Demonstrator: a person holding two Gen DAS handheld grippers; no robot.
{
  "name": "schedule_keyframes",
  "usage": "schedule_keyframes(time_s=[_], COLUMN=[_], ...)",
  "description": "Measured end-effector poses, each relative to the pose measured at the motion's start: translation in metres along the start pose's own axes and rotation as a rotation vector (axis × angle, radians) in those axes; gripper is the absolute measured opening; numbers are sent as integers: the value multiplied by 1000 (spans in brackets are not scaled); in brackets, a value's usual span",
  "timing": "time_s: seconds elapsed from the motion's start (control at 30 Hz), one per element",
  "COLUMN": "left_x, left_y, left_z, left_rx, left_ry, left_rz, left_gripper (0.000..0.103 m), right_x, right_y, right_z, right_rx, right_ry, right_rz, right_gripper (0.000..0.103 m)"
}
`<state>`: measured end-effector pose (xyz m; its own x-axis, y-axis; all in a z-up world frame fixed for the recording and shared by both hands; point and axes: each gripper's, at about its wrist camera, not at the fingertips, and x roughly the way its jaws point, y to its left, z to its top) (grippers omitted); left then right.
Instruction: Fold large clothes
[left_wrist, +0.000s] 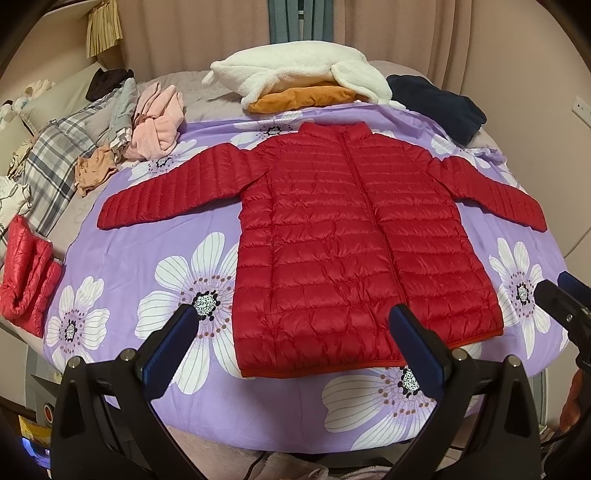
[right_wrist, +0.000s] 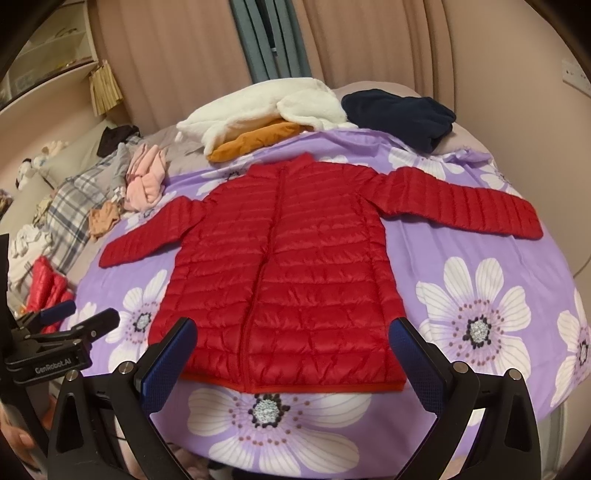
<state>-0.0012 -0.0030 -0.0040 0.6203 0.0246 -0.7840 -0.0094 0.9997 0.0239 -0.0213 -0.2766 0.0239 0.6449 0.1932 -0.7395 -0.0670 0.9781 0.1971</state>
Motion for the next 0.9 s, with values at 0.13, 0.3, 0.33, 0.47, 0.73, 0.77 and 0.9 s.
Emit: schedule_keyframes(time_s=[0.13,0.3,0.33,0.47,0.73,0.77,0.9], left_x=[0,0,0,0,0,0,0], left_y=[0,-1,-1,-1,-2,-2,-3], left_z=[0,0,0,0,0,0,-1], left_rx=[-1,1,1,1,4,5,10], left_ry=[0,1,1,0,2,3,4], left_rz=[0,2,2,2,1,1,1], left_gripper=[103,103,103,103,103,103,103], right_x=[0,0,0,0,-1,-1,0], right_y=[0,0,1,0,-2,-2,-3], right_z=[0,0,0,0,0,0,0], right_rx=[-1,-2,-1,-2,-1,-1,-1], right_ry=[0,-1,-1,0,-2,-2,1], right_rz=[0,-1,-1,-3,-14,-14,-16], right_gripper=[102,102,102,102,102,102,102])
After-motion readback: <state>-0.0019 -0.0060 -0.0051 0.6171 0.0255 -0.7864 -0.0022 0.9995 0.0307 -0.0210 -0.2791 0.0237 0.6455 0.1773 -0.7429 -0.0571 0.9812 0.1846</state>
